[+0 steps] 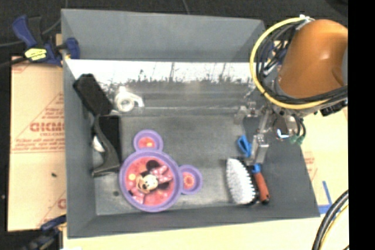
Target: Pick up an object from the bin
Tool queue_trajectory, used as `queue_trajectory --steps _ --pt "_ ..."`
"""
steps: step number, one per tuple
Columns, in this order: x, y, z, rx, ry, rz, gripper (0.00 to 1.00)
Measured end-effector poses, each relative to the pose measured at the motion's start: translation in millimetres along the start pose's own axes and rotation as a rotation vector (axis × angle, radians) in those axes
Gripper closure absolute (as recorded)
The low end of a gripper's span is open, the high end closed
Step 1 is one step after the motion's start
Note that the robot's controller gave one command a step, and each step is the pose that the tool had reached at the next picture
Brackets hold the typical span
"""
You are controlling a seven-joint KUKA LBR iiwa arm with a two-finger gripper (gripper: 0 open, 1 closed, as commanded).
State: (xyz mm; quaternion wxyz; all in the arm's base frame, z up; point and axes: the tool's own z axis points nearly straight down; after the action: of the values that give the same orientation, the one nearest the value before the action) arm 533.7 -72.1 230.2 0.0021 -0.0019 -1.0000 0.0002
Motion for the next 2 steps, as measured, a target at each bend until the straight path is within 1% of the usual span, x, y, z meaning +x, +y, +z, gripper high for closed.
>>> queue_trajectory --steps 1,2 --pt "-1.5 0 -4 0.001 -0.008 -0.004 0.00" --pt "13.9 49 91 0.001 -0.008 -0.171 0.00"
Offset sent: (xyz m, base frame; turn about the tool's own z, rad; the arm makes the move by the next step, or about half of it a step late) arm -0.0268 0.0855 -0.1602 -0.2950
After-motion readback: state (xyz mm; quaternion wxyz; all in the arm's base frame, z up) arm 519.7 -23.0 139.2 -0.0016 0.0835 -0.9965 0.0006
